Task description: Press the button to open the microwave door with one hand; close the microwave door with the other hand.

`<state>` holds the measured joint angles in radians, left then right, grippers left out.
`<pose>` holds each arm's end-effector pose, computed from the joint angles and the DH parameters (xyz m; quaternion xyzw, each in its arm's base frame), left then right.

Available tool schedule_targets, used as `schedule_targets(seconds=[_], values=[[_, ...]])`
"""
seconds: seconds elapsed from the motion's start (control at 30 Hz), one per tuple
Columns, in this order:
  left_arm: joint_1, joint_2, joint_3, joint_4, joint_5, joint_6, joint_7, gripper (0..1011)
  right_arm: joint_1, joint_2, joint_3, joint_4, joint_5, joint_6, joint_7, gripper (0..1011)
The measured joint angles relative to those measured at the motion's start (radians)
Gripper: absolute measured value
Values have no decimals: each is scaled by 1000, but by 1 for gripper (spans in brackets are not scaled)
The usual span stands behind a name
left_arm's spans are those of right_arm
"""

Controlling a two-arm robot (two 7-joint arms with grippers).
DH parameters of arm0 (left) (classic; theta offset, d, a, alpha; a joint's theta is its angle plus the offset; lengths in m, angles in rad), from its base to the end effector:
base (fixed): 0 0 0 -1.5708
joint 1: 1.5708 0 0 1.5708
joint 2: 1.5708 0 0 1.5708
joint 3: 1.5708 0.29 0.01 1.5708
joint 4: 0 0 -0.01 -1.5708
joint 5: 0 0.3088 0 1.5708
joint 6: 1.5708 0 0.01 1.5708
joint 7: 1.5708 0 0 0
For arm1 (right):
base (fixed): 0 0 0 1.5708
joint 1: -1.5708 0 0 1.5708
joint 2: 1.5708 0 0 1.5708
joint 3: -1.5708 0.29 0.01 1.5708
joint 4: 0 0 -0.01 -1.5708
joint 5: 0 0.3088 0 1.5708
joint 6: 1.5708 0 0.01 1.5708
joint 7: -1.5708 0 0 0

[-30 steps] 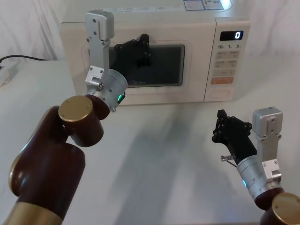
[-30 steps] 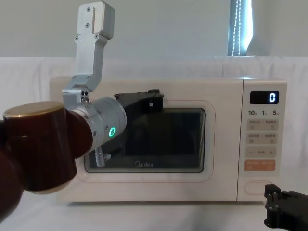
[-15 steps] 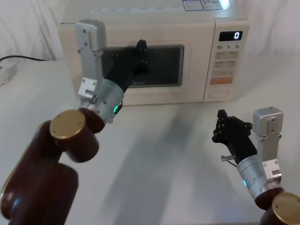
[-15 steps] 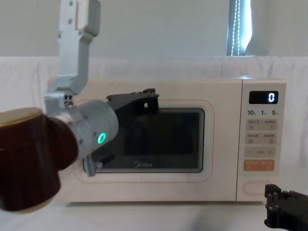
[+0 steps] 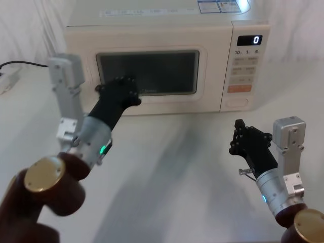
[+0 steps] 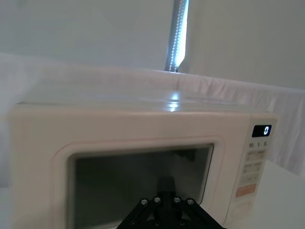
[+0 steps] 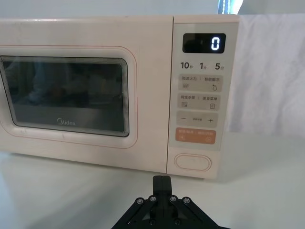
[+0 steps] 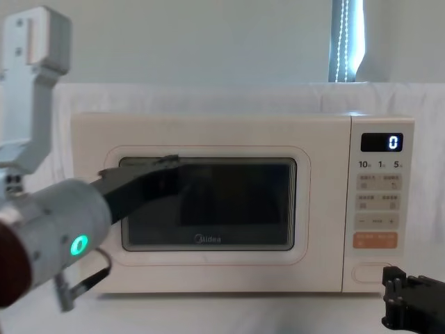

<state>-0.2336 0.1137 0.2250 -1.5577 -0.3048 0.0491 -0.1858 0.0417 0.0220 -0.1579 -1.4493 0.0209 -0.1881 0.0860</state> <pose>0.3836 -0.0384 -0.2284 -0.0992 0.0023 0.5378 0.8372 0.3350 0.0437 -0.3240 0.0356 -0.0383 -0.6159 0.7861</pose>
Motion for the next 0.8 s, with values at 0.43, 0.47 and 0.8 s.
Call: schedule_targets(seconds=[0.43,0.47,0.8], values=[[206,54,-74,-133,-6,-13,49,0,0,0,0,0,0,0,0,0],[216,55,-78,-137,-5,-16,52,0,0,0,0,0,0,0,0,0],[298,41,-113,-153,-4,-48,67,0,0,0,0,0,0,0,0,0]])
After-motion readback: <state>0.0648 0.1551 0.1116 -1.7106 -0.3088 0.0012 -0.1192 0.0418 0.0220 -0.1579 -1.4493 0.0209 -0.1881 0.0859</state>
